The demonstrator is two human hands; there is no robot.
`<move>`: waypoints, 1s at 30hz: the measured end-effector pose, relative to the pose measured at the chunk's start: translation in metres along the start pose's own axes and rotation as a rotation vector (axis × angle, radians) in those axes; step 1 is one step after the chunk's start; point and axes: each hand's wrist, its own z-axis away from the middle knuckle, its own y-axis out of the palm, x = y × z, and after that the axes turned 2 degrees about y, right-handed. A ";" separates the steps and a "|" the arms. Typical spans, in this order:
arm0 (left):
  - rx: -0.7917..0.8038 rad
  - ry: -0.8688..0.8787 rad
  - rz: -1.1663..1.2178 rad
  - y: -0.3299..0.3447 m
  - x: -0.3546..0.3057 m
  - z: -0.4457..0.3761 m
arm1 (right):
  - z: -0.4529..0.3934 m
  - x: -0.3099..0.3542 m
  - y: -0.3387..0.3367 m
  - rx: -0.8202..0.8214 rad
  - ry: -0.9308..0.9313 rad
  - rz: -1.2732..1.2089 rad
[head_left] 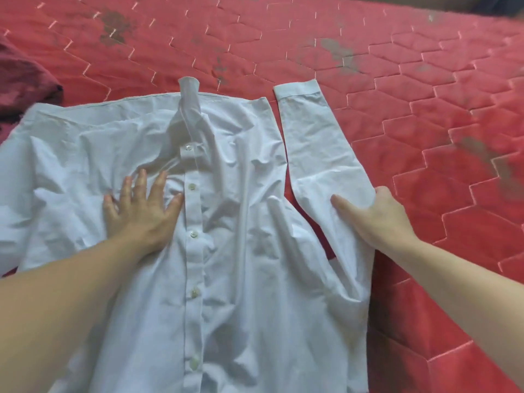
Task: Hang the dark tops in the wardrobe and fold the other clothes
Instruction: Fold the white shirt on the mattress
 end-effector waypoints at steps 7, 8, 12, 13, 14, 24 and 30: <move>-0.236 0.543 0.439 -0.019 -0.121 0.150 | 0.070 -0.036 -0.005 0.251 -0.025 -0.571; -0.192 0.610 0.495 -0.017 -0.136 0.171 | 0.076 -0.040 -0.009 0.227 0.000 -0.639; 0.183 0.701 0.388 0.005 -0.165 0.229 | 0.093 -0.074 -0.029 -0.036 0.175 -0.841; 0.232 0.692 0.278 0.011 -0.165 0.237 | 0.098 -0.085 -0.032 -0.098 0.208 -0.859; 0.258 0.689 0.178 0.015 -0.164 0.241 | 0.104 -0.096 -0.035 -0.137 0.235 -0.853; 0.520 0.773 0.203 0.010 -0.164 0.266 | 0.100 -0.114 -0.041 0.251 0.495 -0.829; 0.941 0.599 0.557 0.001 -0.148 0.250 | 0.070 -0.058 -0.035 0.157 0.388 -0.706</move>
